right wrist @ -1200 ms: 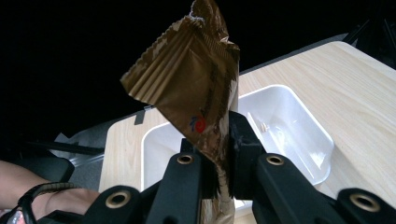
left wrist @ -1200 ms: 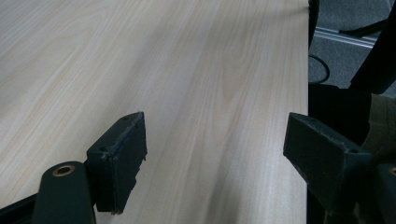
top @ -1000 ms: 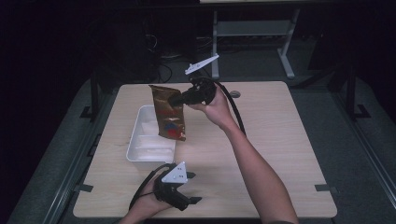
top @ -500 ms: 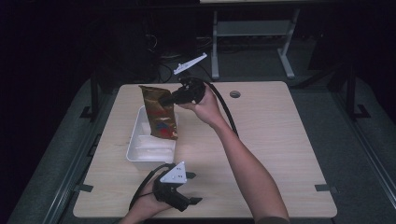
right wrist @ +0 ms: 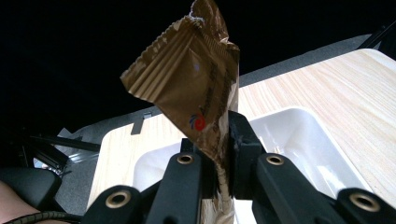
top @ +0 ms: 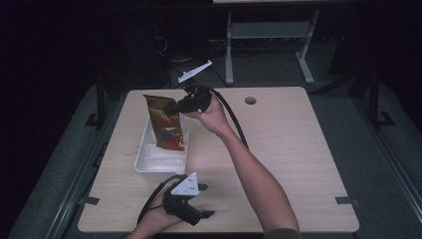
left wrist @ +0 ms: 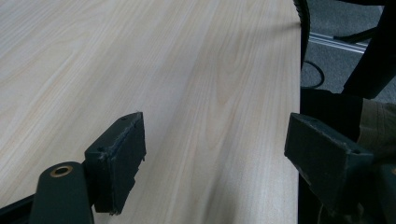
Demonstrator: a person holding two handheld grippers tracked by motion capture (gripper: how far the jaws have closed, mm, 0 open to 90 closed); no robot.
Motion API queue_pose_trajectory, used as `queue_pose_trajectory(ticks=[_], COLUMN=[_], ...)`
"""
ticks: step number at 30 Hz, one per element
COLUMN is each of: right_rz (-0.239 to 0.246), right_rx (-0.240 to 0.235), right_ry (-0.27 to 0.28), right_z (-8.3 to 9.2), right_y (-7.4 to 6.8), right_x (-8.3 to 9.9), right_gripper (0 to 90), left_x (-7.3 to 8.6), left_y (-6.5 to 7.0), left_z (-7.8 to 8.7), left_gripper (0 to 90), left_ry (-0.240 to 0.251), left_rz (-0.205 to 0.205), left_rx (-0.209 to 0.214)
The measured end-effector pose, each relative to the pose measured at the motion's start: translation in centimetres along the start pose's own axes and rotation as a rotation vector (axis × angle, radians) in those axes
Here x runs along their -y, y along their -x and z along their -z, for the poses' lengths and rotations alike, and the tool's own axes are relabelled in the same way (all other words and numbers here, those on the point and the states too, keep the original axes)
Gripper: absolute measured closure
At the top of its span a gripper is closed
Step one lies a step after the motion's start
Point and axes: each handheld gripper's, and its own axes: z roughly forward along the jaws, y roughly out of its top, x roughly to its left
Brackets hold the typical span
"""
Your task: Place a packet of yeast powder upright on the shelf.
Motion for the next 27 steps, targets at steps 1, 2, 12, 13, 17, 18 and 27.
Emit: queue_pose_trajectory(ticks=[1, 2, 12, 13, 17, 18, 27], right_rz=[-0.002, 0.000, 0.001, 0.001, -0.005, -0.005, -0.024], right_rx=[0.001, 0.000, -0.003, -0.003, -0.004, -0.003, -0.014], right_ry=[-0.002, -0.006, -0.028, -0.027, -0.023, -0.023, -0.032], right_z=[-0.1, -0.3, -1.4, -1.4, -1.6, -1.7, -2.6], right_y=[0.1, 0.1, 0.3, 0.3, 0.5, 0.5, 1.1], right_x=[0.0, 0.0, 0.2, 0.2, 0.2, 0.2, 0.6], right_gripper=[83.7, 83.7, 83.7, 83.7, 83.7, 83.7, 83.7], left_x=[0.0, 0.0, 0.0, 0.0, 0.0, 0.0, 0.0], left_y=[0.0, 0.0, 0.1, 0.1, 0.0, 0.0, 0.0], left_z=[0.0, 0.0, 0.2, 0.1, 0.1, 0.2, 0.1], left_gripper=[20.0, 20.0, 20.4, 20.4, 20.4, 20.4, 20.4], left_ry=[0.000, 0.001, 0.014, 0.012, 0.012, 0.011, 0.007], left_rz=[0.000, 0.001, 0.000, -0.001, 0.000, -0.003, 0.001], left_rx=[0.000, 0.000, -0.005, -0.005, -0.004, -0.005, -0.007])
